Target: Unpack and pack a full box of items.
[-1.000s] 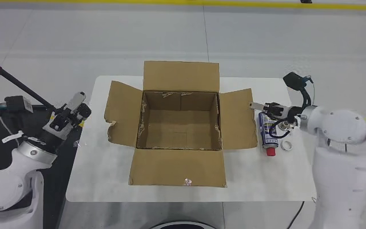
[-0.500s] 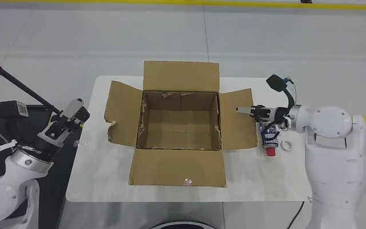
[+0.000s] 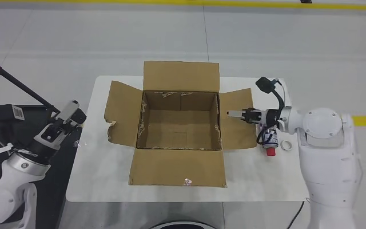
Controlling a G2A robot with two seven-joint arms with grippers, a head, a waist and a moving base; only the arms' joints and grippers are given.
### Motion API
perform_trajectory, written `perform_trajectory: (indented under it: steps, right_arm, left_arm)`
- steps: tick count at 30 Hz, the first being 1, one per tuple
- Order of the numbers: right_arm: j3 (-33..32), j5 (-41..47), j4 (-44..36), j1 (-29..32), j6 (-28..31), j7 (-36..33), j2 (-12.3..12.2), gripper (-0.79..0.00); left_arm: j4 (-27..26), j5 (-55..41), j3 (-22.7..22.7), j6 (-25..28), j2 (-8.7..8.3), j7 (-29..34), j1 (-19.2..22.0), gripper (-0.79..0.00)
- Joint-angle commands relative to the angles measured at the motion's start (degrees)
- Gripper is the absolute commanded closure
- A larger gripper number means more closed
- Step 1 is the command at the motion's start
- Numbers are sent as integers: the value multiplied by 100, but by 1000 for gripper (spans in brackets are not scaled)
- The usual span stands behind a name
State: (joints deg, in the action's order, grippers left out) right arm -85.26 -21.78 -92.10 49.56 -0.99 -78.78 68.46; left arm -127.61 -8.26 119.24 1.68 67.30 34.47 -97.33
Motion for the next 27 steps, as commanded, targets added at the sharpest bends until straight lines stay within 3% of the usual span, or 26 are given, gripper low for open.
perform_trajectory:
  steps: [1, 11, 20, 27]
  right_arm:
    - [64, 16, 8, -16, -13, 30, -9, -785]
    - [312, -27, -4, -140, -111, 105, -79, -785]
    - [-145, -875, -750, -8, -593, -317, -292, -785]
    - [-420, -1016, -1086, 122, -703, -472, -377, -785]
  left_arm:
    - [-2, -17, 22, 12, -4, -7, -11, -785]
    - [31, -79, 95, 50, -24, -15, -58, -785]
    - [42, -186, 125, 78, -44, -7, -51, -785]
    - [58, -216, 57, 106, -66, 81, 31, -785]
